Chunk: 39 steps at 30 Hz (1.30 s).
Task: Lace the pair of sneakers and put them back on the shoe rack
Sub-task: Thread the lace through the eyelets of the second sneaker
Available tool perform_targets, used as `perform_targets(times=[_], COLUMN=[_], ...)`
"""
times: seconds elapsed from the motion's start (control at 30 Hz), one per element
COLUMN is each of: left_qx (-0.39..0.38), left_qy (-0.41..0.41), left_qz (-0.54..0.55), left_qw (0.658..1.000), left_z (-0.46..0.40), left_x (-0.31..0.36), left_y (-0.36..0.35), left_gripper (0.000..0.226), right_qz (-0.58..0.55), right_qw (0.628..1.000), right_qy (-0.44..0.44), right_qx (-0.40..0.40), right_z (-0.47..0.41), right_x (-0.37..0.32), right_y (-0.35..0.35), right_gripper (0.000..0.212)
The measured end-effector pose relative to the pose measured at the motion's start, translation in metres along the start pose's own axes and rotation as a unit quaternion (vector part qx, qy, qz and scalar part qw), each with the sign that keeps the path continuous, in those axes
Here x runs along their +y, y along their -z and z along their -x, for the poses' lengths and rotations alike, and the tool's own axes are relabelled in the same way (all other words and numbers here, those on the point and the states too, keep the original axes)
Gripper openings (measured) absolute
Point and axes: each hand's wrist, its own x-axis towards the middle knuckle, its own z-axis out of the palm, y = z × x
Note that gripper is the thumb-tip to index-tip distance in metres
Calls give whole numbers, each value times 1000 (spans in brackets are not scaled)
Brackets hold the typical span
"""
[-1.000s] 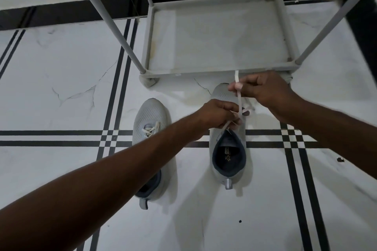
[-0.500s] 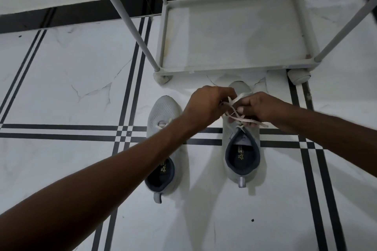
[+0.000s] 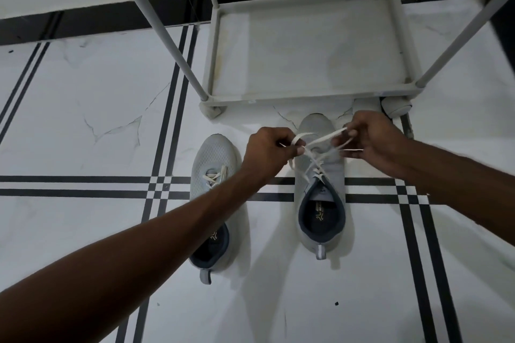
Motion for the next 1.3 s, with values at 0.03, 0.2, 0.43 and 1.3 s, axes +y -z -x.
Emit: perform_targets(times=[0.03, 0.2, 0.43, 1.3], left_qx=[-11, -29, -14, -112], left_qy=[18, 36, 19, 75], left_qz=[22, 56, 63, -173], left_qw=[1000, 997, 998, 976], left_z=[0, 5, 5, 25], left_x=[-4, -5, 16, -6], left_y=[2, 0, -14, -20], left_gripper=[6, 6, 10, 19], right_qz=[53, 485, 371, 441], right_qw=[998, 843, 904, 872], right_qy=[20, 197, 213, 207], right_qx=[39, 122, -12, 50], right_z=[-2, -4, 13, 19], right_x=[1, 29, 29, 73], right_y=[5, 19, -12, -10], right_gripper=[27, 22, 11, 13])
